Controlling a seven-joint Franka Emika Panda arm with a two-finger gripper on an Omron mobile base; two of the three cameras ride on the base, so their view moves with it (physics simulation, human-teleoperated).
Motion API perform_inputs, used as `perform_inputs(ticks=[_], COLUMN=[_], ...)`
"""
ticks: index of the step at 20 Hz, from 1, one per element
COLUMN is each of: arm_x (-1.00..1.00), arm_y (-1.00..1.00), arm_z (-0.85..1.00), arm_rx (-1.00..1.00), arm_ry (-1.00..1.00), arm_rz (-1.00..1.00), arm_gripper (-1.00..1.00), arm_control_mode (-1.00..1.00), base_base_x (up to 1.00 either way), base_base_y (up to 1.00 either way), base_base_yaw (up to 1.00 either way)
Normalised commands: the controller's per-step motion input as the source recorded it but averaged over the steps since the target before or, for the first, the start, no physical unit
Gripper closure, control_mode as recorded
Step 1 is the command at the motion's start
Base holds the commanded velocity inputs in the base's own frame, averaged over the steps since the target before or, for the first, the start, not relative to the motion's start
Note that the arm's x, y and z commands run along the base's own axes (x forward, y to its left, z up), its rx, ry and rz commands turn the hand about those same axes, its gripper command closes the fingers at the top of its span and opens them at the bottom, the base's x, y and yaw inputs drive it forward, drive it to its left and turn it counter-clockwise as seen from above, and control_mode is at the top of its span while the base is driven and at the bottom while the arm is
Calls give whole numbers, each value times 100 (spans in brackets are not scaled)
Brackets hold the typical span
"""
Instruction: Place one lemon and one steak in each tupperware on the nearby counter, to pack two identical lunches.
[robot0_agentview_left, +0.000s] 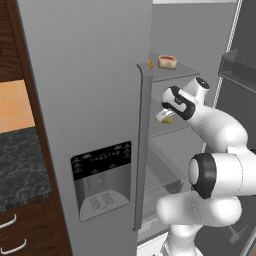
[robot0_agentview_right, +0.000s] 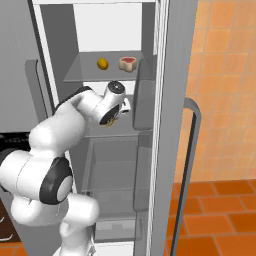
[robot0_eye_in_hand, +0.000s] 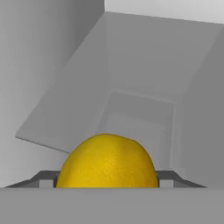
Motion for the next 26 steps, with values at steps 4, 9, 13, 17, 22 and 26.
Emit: perform_inputs(ticks=[4,9,13,17,22,26], arm_x=[-69,-85,-100,-100,-100,-100], arm_y=[0,0,0,0,0,0], arm_z=[88,74,28,1,-7,-21], arm_rx=[-13,-16,-10,-3,-1,0], arm_ry=[4,10,10,13,5,0], arm_rz=[0,0,0,-3,-3,-4], arm_gripper=[100,100,100,100,100,100], arm_control_mode=[-100,-100,-100,-100,-100,-100], base_base_x=[0,0,0,0,0,0], base_base_y=[0,0,0,0,0,0], base_base_yaw=[0,0,0,0,0,0])
